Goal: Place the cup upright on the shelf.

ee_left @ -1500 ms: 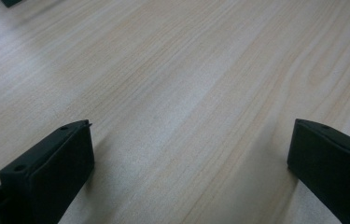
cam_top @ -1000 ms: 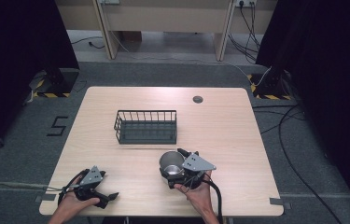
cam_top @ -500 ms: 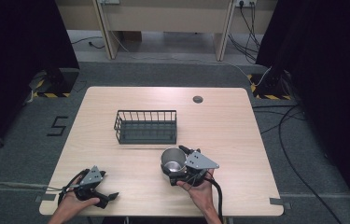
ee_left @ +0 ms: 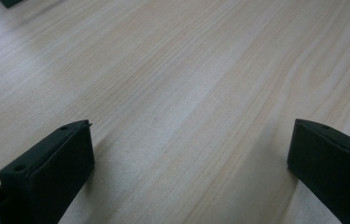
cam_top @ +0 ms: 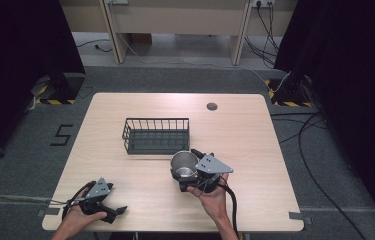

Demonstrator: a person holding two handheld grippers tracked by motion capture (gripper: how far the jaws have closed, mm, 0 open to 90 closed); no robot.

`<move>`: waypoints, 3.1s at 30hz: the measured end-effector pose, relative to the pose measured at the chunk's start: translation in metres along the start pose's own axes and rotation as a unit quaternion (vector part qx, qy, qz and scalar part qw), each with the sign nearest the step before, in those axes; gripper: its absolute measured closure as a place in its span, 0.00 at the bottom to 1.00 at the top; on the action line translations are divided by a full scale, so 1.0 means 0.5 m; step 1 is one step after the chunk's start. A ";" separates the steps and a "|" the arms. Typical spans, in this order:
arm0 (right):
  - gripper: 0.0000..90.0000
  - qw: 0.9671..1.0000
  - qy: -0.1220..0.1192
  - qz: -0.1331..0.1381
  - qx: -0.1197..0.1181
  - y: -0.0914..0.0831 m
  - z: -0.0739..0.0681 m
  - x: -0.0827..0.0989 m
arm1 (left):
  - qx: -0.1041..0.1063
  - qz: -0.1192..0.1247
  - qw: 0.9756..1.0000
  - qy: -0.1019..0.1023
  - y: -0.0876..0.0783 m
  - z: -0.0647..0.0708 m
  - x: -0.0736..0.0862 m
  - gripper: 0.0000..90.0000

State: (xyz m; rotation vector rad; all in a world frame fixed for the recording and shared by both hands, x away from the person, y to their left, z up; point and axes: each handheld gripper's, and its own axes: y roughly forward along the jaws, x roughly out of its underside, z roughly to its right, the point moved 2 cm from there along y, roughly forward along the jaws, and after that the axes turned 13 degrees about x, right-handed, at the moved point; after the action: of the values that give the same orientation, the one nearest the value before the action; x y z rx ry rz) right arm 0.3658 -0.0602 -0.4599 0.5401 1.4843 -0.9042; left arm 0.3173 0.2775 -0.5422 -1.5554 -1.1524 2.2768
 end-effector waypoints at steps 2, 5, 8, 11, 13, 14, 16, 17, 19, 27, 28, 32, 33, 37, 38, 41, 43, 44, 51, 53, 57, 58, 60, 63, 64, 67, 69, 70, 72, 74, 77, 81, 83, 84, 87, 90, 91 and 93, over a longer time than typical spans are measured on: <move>0.07 1.000 0.002 -0.001 0.005 0.001 -0.002 -0.006 | 0.000 0.000 1.000 0.000 0.000 0.000 0.000 0.00; 0.07 1.000 0.006 0.002 0.014 0.005 -0.004 -0.017 | 0.000 0.000 1.000 0.000 0.000 0.000 0.000 0.00; 0.07 1.000 0.011 0.001 0.017 0.008 -0.005 -0.021 | 0.000 0.000 1.000 0.000 0.000 0.000 0.000 0.00; 0.07 1.000 0.013 0.002 0.020 0.011 -0.006 -0.029 | 0.000 0.000 1.000 0.000 0.000 0.000 0.000 0.00; 0.07 1.000 0.010 0.004 0.023 0.015 -0.010 -0.039 | 0.001 0.000 1.000 0.000 0.000 0.000 0.000 0.00; 0.07 1.000 0.010 0.004 0.023 0.015 -0.010 -0.039 | 0.000 0.000 1.000 0.000 0.000 0.000 0.000 0.00; 0.07 1.000 0.007 0.004 0.025 0.018 -0.012 -0.047 | 0.000 0.000 1.000 0.001 0.000 0.000 0.000 0.00; 0.07 1.000 0.006 0.004 0.027 0.020 -0.014 -0.055 | 0.000 0.000 1.000 0.001 0.000 0.000 0.000 0.00; 0.07 1.000 0.005 0.006 0.030 0.023 -0.017 -0.064 | 0.000 -0.001 1.000 0.001 0.000 0.000 0.000 0.00; 0.07 0.999 0.000 0.005 0.035 0.035 -0.025 -0.091 | 0.000 -0.001 1.000 0.001 0.000 -0.001 0.000 0.00; 0.07 0.999 -0.002 0.005 0.035 0.036 -0.026 -0.095 | 0.000 -0.001 1.000 0.001 0.000 -0.001 0.000 0.00; 0.07 0.999 0.000 0.006 0.038 0.045 -0.030 -0.112 | 0.000 -0.001 1.000 0.002 0.000 -0.001 -0.001 0.00; 0.07 0.999 0.000 0.007 0.039 0.050 -0.031 -0.121 | 0.000 -0.001 1.000 0.002 0.000 -0.001 -0.001 0.00; 0.07 0.999 0.007 0.006 0.037 0.060 -0.031 -0.132 | 0.000 -0.001 1.000 0.002 0.000 -0.001 -0.001 0.00; 0.07 0.999 0.005 0.008 0.036 0.062 -0.031 -0.136 | 0.000 -0.001 1.000 0.002 0.000 -0.001 -0.001 0.00; 0.07 0.999 0.007 0.006 0.036 0.075 -0.032 -0.150 | 0.001 0.001 1.000 0.001 0.001 -0.001 -0.001 0.00; 0.07 0.999 0.008 0.006 0.036 0.078 -0.033 -0.154 | 0.001 0.001 1.000 0.001 0.001 -0.001 -0.001 0.00; 0.07 0.999 0.006 0.006 0.036 0.081 -0.032 -0.158 | 0.001 0.001 1.000 0.001 0.001 -0.001 -0.001 0.00; 0.07 0.999 0.007 0.009 0.042 0.106 -0.027 -0.187 | 0.001 0.001 1.000 0.001 0.001 -0.001 -0.001 0.00; 0.07 0.999 0.006 0.008 0.045 0.114 -0.026 -0.195 | 0.001 0.001 1.000 0.001 0.001 -0.001 -0.001 0.00; 0.07 0.999 0.002 0.007 0.051 0.129 -0.025 -0.209 | 0.001 0.000 1.000 0.001 0.001 -0.001 -0.001 0.00; 0.07 0.999 -0.001 0.006 0.053 0.138 -0.024 -0.215 | 0.001 0.001 1.000 0.001 0.001 -0.001 -0.001 0.00; 0.07 0.999 0.000 0.004 0.054 0.142 -0.024 -0.217 | 0.001 0.000 1.000 0.001 0.001 -0.001 -0.001 0.00; 0.07 0.998 0.006 0.005 0.058 0.155 -0.022 -0.224 | 0.001 0.000 1.000 0.001 0.001 -0.001 -0.001 0.00; 0.07 0.998 0.007 0.007 0.059 0.159 -0.022 -0.226 | 0.001 0.000 1.000 0.001 0.001 -0.001 -0.001 0.00; 0.07 0.998 0.005 0.001 0.065 0.177 -0.023 -0.229 | 0.001 0.001 1.000 0.001 0.001 -0.001 -0.001 0.00; 0.07 0.998 0.006 -0.001 0.066 0.181 -0.024 -0.229 | 0.001 0.001 1.000 0.001 0.001 -0.001 -0.001 0.00; 0.07 0.998 0.003 0.000 0.068 0.186 -0.023 -0.230 | 0.002 0.001 1.000 0.001 0.001 -0.001 -0.001 0.00; 0.07 0.998 0.007 -0.005 0.070 0.200 -0.022 -0.229 | 0.002 0.001 1.000 0.001 0.001 -0.001 -0.001 0.00; 0.07 0.997 0.008 -0.008 0.075 0.209 -0.020 -0.229 | 0.002 0.001 1.000 0.001 0.001 -0.001 -0.001 0.00; 0.07 0.997 0.010 -0.008 0.078 0.219 -0.019 -0.230 | 0.002 -0.001 1.000 0.001 0.001 -0.001 -0.001 0.00; 0.07 0.996 0.009 -0.009 0.086 0.240 -0.020 -0.235 | 0.002 -0.001 1.000 0.002 0.001 -0.001 -0.001 0.00; 0.07 0.996 0.008 -0.010 0.088 0.245 -0.018 -0.235 | 0.002 -0.001 1.000 0.002 0.001 -0.001 -0.001 0.00; 0.07 0.996 0.009 -0.010 0.089 0.249 -0.017 -0.234 | 0.002 -0.001 1.000 0.002 0.000 -0.001 -0.001 0.00; 0.07 0.996 0.012 -0.011 0.093 0.261 -0.012 -0.230 | 0.002 -0.001 1.000 0.002 0.001 -0.001 -0.001 0.00; 0.07 0.995 0.015 -0.016 0.098 0.273 -0.005 -0.223 | 0.002 -0.001 1.000 0.002 0.001 -0.001 -0.001 0.00; 0.07 0.995 0.019 -0.016 0.101 0.280 0.000 -0.219 | 0.002 -0.001 1.000 0.002 0.001 -0.001 -0.001 0.00; 0.07 0.994 0.020 -0.016 0.103 0.283 0.003 -0.217 | 0.003 -0.001 1.000 0.002 0.001 -0.001 -0.001 0.00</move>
State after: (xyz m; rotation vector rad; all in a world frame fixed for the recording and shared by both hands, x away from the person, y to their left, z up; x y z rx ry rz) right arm 0.4923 0.0406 -0.3848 0.6905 1.4474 -1.0837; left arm 0.3182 0.2772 -0.5420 -1.5555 -1.1458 2.2728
